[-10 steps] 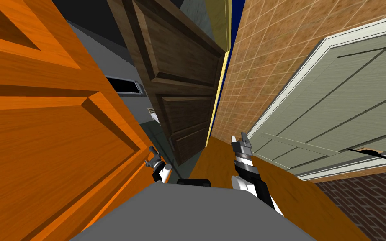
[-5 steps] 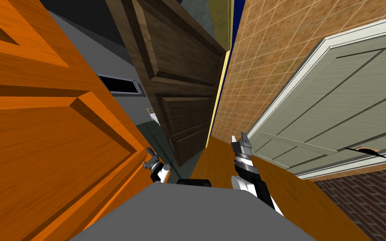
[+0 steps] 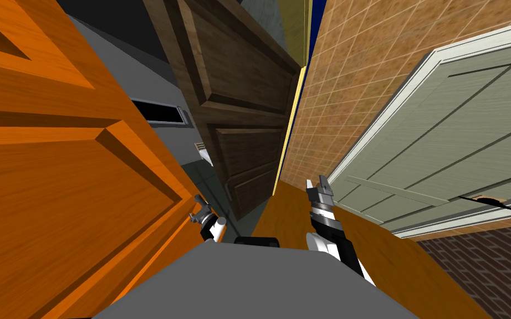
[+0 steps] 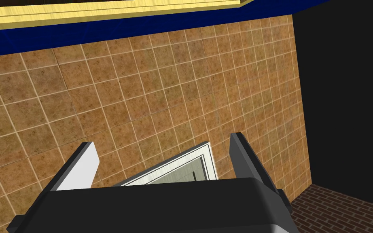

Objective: Push the door open

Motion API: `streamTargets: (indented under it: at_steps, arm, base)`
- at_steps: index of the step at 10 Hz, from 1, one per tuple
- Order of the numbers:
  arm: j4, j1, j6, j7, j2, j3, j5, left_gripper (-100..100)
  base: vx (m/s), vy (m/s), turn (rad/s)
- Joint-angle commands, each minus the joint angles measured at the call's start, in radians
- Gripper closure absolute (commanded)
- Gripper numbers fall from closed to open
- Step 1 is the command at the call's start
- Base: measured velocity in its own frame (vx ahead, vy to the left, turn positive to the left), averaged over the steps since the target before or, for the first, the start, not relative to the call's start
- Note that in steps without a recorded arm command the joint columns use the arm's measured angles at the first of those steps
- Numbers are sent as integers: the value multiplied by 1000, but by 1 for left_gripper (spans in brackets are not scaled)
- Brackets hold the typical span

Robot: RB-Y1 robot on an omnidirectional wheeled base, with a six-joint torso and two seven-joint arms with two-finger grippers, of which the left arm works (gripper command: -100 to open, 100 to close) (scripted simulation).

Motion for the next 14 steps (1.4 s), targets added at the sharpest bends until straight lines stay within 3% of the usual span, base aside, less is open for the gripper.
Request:
streamTargets:
  at_steps: [1,2,3,6,7,9,14]
  arm:
    - [6,36,-15,6,13,21,9,100]
    - [6,33,-15,6,13,21,9,100]
    - [33,-9,-40,22,16,15,20,100]
    - [40,-13,-63,19,21,30,39,100]
    - [44,-16,-81,18,24,41,54,100]
    - [44,-16,-81,18,24,41,54,100]
    - [59,-25,-134,12,30,74,98,100]
  base:
    - [-8,1,-23]
    - [2,-1,-17]
    - [54,80,-188]
    - [40,121,-67]
    - [25,118,-58]
    - [16,67,-16]
    - [14,72,-50]
